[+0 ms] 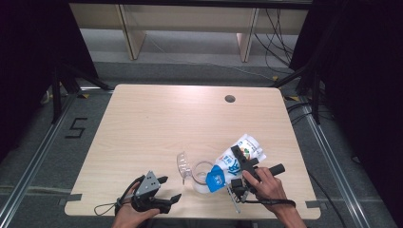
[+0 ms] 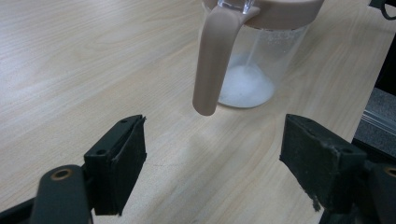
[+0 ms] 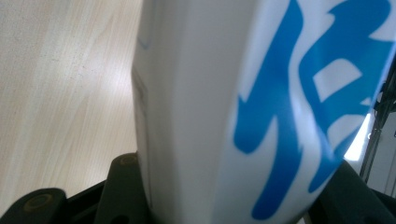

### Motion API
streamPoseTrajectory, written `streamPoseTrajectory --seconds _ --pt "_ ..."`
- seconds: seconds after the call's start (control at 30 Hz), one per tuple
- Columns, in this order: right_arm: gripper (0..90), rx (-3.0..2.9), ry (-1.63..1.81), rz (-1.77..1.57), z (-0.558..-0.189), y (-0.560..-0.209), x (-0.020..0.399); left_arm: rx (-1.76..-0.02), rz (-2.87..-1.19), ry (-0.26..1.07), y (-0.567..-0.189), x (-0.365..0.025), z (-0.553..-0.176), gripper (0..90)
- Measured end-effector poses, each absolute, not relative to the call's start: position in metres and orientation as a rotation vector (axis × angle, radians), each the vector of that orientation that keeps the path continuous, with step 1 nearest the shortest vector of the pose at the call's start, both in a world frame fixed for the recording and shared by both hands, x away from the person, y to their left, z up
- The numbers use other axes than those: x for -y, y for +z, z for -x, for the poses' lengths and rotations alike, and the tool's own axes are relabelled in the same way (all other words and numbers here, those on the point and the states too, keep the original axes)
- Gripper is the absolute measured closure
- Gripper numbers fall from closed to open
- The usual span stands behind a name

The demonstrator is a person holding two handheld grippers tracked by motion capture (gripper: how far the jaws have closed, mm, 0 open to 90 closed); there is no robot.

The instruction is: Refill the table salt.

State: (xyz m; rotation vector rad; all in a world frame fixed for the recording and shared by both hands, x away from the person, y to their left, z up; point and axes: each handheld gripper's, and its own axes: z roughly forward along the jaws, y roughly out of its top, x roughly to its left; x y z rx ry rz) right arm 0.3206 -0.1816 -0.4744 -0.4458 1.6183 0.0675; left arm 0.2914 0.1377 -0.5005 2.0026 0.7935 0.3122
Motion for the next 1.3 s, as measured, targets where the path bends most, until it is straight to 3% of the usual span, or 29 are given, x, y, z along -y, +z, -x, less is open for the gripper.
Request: streamPoseTrajectory --seconds 1.3 --pt "53.8 -1.596 0.054 0.478 -0.3205 -0.4703 0.1803 -0.807 -1.963 0.292 -0.5011 -0.1353 -0.2900 21.8"
